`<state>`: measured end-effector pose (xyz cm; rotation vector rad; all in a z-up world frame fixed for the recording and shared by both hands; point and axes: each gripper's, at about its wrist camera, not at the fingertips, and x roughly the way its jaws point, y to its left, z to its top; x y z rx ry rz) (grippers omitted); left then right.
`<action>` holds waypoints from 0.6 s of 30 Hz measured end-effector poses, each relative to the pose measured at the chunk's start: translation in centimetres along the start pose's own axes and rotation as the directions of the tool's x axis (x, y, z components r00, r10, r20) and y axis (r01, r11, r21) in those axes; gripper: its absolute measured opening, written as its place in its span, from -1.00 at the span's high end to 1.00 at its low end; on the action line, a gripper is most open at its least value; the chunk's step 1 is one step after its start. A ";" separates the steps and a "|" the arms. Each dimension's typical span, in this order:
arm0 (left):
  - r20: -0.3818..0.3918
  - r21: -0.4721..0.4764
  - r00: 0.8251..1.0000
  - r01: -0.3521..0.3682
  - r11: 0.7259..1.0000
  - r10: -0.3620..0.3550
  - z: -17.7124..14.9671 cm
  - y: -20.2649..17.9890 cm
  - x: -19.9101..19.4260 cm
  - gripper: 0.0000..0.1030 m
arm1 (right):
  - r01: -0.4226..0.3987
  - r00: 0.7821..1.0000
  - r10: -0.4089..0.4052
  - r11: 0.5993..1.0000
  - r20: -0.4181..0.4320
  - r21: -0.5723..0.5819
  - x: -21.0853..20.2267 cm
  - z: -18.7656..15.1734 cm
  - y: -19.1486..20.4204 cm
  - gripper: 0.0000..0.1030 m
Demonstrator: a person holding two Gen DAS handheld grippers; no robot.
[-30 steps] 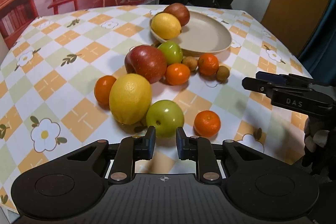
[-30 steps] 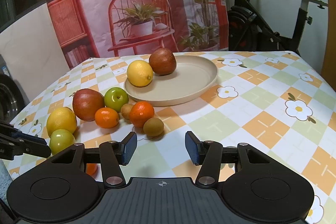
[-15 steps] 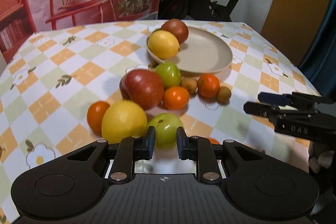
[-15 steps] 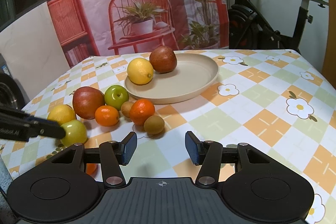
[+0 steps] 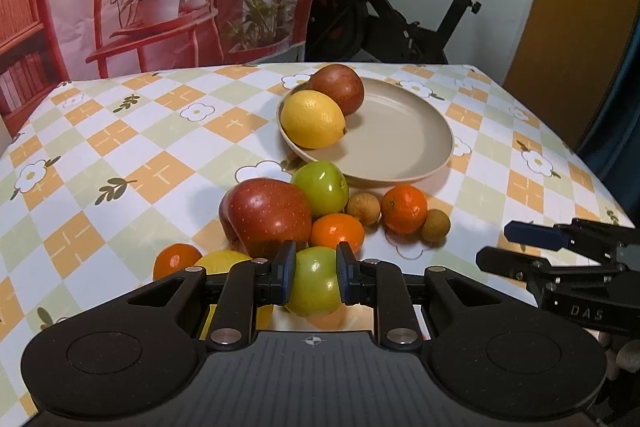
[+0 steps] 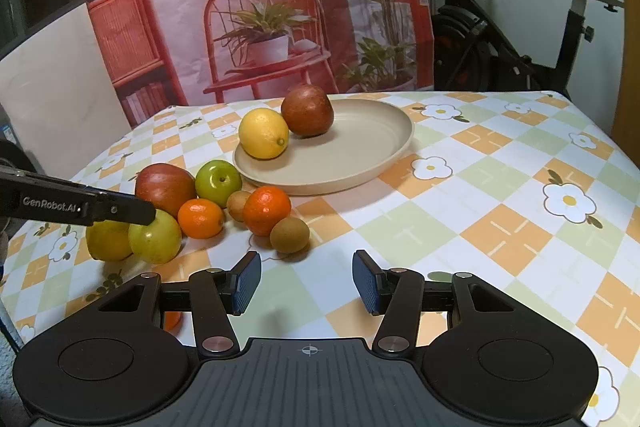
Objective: Organize fruits
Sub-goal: 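Position the open left gripper around a small orange tangerine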
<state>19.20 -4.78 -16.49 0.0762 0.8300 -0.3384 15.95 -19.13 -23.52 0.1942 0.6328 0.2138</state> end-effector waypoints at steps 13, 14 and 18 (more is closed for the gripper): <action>0.010 -0.008 0.997 0.074 0.997 -0.073 -0.4 -0.4 -2.1 0.55 | -0.003 1.000 0.003 1.000 0.005 0.001 -0.2 0.2 0.0 0.07; 0.002 -0.007 0.997 0.083 0.997 -0.083 -0.7 -0.6 -2.2 0.55 | -0.003 1.000 0.003 1.000 0.006 0.001 -0.3 0.2 0.0 0.07; -0.036 0.003 0.993 0.114 0.994 -0.113 -1.7 -0.9 -2.1 0.55 | -0.002 1.000 0.002 1.000 0.006 0.002 -0.3 0.2 0.0 0.07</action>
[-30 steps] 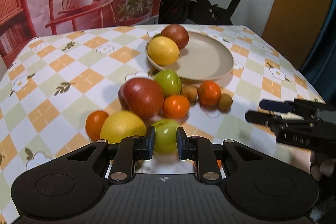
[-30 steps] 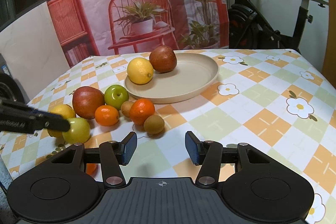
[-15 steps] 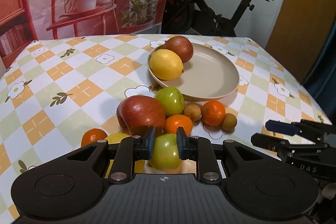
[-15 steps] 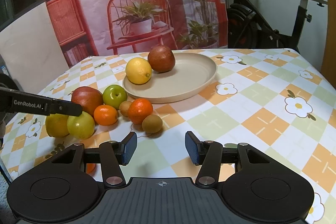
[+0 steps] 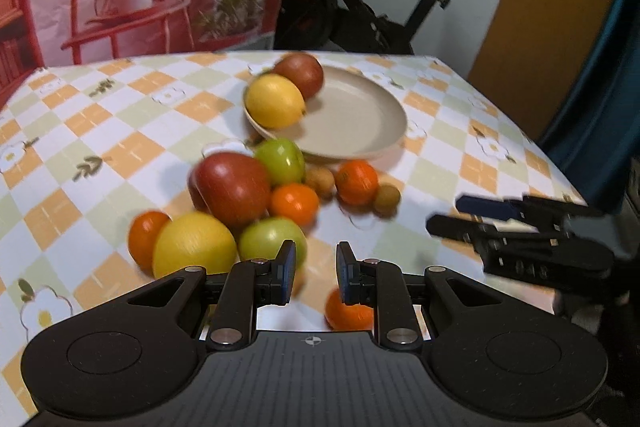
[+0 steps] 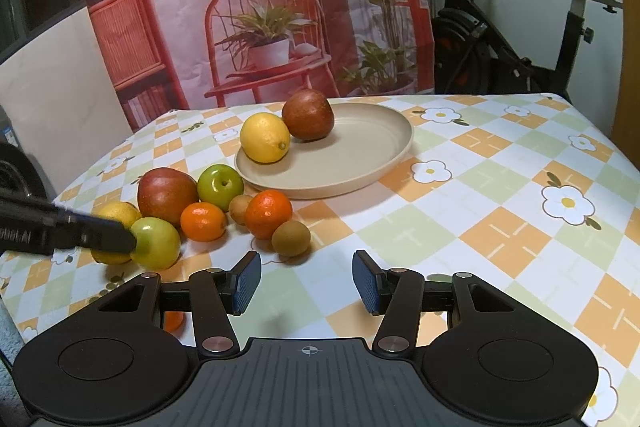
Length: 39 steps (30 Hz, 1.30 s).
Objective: Organize fruits
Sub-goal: 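Position the open left gripper around a small orange tangerine, then close the left gripper on the tangerine while the right gripper grasps another tangerine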
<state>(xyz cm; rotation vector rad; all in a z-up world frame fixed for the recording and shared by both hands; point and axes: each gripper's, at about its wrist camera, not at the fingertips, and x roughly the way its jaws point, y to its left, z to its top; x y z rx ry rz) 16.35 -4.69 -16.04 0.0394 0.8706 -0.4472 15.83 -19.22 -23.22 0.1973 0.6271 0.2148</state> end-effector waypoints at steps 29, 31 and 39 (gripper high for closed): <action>-0.139 0.031 0.989 0.060 0.998 -0.056 -1.5 -1.2 3.2 0.21 | 0.004 1.000 -0.004 1.000 -0.001 0.015 0.1 -0.4 -0.4 0.07; -0.138 0.037 0.989 0.060 0.998 -0.054 -1.6 -1.3 3.4 0.21 | 0.004 1.000 -0.004 1.000 -0.002 0.015 0.1 -0.4 -0.4 0.07; -0.093 0.034 0.995 0.031 0.999 -0.028 -1.5 -1.1 2.7 0.28 | -0.007 1.000 0.007 1.000 0.001 0.008 0.1 -0.3 -0.3 0.07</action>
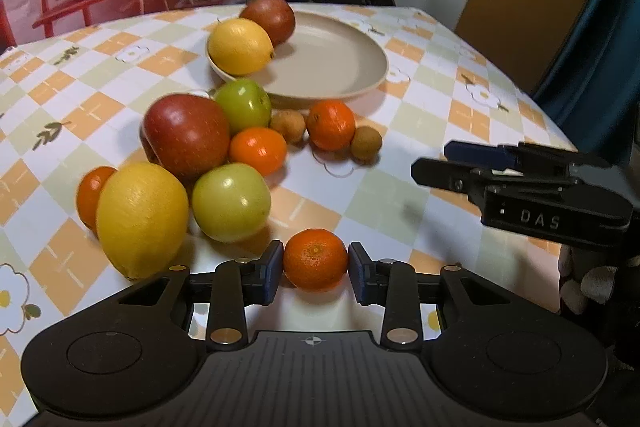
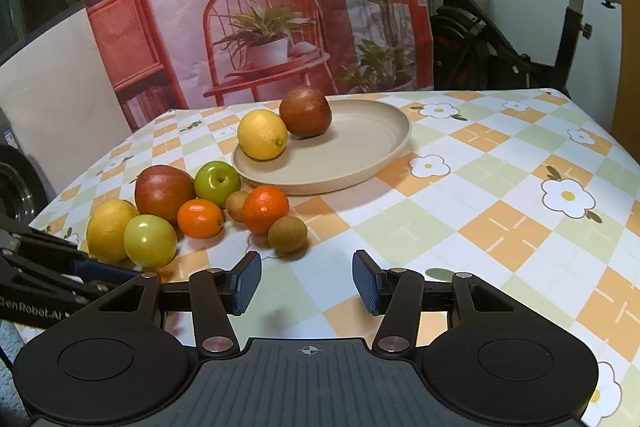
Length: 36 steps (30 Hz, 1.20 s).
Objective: Organize fruits
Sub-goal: 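Close the left gripper on the tangerine while the right gripper grasps another tangerine, then carry the tangerine in the left gripper over the plate while the right gripper carries its tangerine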
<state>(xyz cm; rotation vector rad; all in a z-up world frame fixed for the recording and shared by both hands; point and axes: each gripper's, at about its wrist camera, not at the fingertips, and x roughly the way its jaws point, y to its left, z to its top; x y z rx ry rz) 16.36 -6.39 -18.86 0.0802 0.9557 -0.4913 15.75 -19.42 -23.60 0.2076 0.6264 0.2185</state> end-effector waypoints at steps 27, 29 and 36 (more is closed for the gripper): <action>0.269 -0.164 0.950 -0.116 0.980 0.158 3.0 4.5 -6.8 0.28 | -0.060 0.998 0.053 0.957 -0.032 -0.283 2.7 4.7 3.3 0.09; 0.276 -0.185 0.946 -0.121 0.975 0.170 3.1 5.1 -7.1 0.28 | -0.067 0.997 0.052 0.940 -0.056 -0.334 3.7 5.0 4.0 0.10; 0.282 -0.213 0.944 -0.113 0.970 0.172 3.4 5.8 -7.2 0.28 | -0.083 0.991 0.025 0.882 -0.129 -0.464 6.4 5.5 5.9 0.11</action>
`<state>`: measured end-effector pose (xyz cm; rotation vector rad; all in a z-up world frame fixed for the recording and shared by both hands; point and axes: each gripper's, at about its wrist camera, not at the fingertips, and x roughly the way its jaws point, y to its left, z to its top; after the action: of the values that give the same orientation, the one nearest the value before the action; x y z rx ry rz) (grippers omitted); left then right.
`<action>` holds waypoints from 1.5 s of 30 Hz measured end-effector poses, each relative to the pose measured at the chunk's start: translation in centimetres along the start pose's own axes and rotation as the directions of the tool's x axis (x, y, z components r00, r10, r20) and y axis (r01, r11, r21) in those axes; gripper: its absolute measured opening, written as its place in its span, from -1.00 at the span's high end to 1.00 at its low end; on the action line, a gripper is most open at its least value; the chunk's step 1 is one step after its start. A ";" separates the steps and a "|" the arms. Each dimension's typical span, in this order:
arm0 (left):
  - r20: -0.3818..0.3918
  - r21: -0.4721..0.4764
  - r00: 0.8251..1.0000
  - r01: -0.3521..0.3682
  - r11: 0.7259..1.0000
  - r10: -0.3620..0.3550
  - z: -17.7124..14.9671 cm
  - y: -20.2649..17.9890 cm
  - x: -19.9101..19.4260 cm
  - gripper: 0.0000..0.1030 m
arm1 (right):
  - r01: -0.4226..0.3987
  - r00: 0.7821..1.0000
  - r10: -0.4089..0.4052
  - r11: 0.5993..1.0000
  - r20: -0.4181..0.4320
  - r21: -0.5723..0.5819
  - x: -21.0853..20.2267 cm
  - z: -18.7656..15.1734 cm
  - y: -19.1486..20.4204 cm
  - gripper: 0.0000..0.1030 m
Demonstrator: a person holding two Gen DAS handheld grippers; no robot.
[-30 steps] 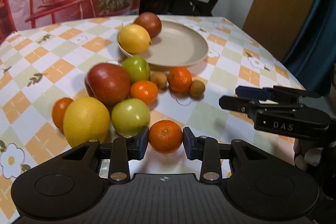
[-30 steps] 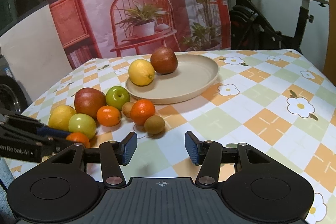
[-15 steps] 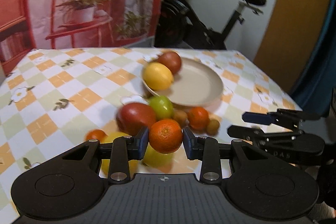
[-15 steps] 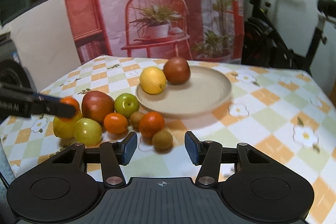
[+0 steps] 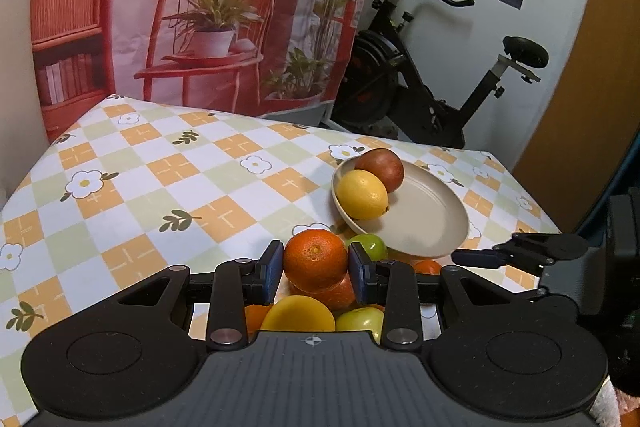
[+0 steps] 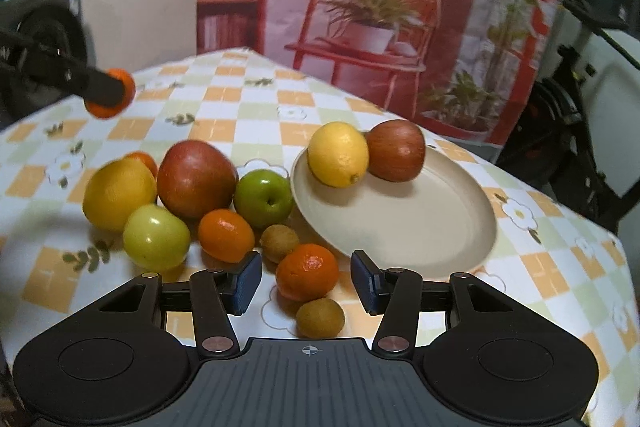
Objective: Organize fruits
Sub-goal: 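Carry the tangerine in the left gripper over the plate while the right gripper carries its tangerine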
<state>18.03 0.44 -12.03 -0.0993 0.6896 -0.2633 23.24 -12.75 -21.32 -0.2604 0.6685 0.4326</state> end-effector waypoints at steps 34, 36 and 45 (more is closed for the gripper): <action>-0.050 0.020 0.998 0.029 0.999 -0.028 -0.7 -0.5 1.5 0.28 | -0.003 0.999 0.001 0.999 -0.046 -0.046 1.6 -0.7 0.0 0.31; -0.052 0.024 0.998 0.028 0.999 -0.027 -0.8 -0.7 1.6 0.28 | -0.016 1.000 0.017 0.999 -0.026 0.041 1.1 -1.4 -0.9 0.31; -0.064 0.059 0.998 0.029 0.998 -0.025 -0.8 -1.9 1.8 0.28 | -0.094 0.994 0.069 0.933 0.085 0.347 -0.3 -3.9 -3.6 0.32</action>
<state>18.51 -1.85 -13.42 -0.0427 0.7431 -0.3137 22.62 -17.40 -23.76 0.1223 0.6748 0.3920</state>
